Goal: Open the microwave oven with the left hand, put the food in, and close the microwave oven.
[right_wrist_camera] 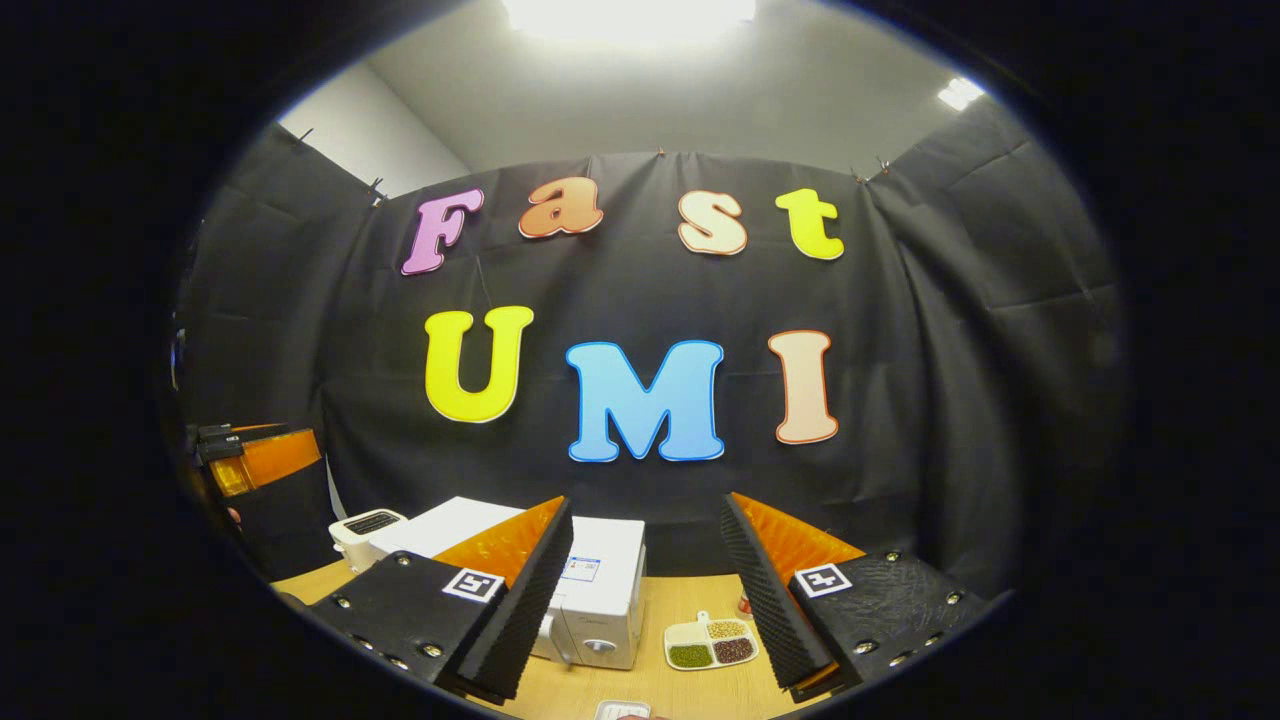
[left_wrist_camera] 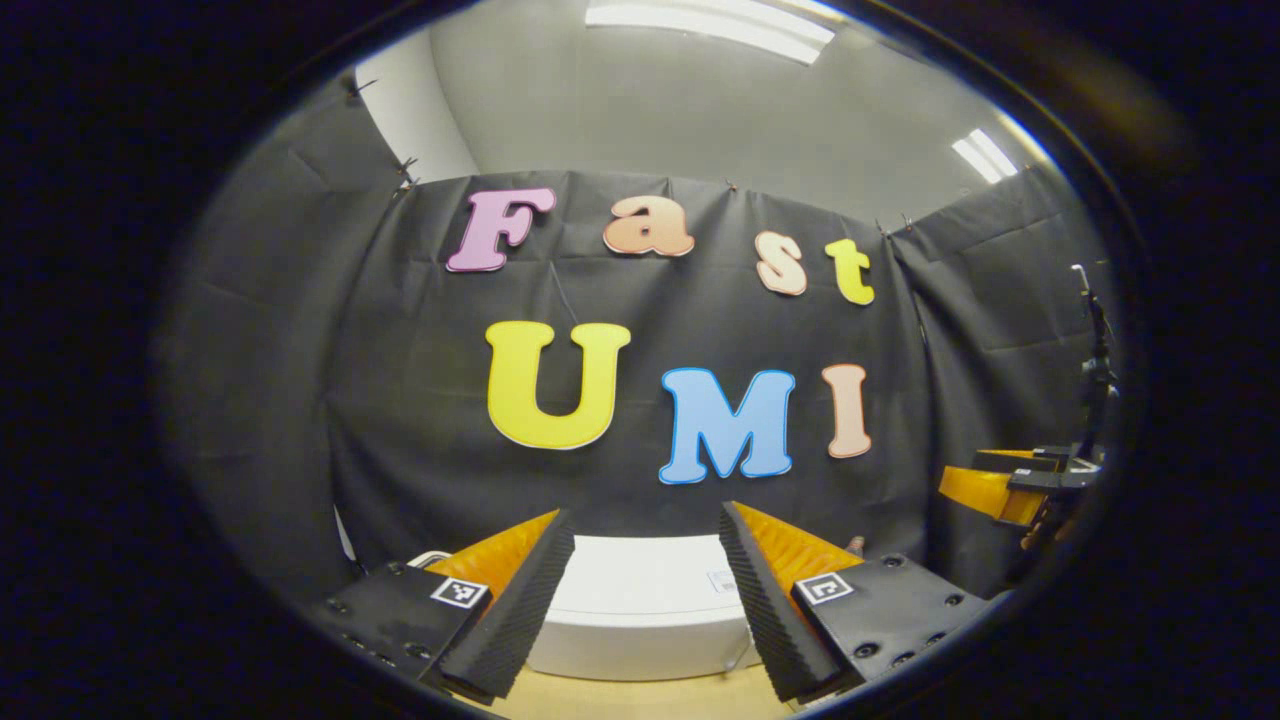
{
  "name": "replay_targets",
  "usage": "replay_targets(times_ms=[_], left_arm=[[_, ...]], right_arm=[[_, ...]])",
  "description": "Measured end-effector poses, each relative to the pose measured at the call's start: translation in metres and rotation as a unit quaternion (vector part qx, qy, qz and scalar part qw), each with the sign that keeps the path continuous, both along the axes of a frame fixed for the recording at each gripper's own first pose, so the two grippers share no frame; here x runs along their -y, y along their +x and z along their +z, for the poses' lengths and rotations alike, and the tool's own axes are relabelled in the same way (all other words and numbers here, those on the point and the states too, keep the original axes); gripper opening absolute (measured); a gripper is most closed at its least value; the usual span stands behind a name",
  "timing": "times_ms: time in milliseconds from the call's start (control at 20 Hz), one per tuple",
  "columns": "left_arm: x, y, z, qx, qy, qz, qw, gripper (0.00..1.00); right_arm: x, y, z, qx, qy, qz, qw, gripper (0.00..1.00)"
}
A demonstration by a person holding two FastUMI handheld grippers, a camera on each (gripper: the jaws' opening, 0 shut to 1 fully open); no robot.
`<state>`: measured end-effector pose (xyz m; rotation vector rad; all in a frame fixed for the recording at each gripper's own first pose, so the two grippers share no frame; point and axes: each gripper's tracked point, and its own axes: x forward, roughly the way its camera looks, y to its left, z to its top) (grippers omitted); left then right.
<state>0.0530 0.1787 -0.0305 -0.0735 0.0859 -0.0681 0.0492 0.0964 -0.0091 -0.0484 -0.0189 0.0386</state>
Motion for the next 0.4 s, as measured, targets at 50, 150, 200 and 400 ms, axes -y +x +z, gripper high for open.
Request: replay_targets(times_ms=[50, 150, 200, 400], left_arm=[[-0.004, -0.003, 0.003, 0.001, -0.003, -0.001, 1.0, 0.97], [-0.01, -0.005, 0.01, 0.005, -0.007, -0.008, 1.0, 0.96], [-0.012, -0.006, 0.013, 0.008, -0.007, -0.011, 1.0, 0.97], [-0.016, -0.01, 0.02, 0.015, -0.014, -0.027, 0.999, 0.96]], right_arm=[[-0.005, -0.003, 0.001, -0.001, -0.002, -0.001, 1.0, 0.9], [-0.016, -0.01, 0.004, -0.001, 0.002, 0.0, 1.0, 0.9], [-0.021, -0.012, 0.004, -0.002, 0.005, -0.001, 1.0, 0.9], [-0.035, -0.023, 0.005, -0.007, 0.003, -0.005, 1.0, 0.9]])
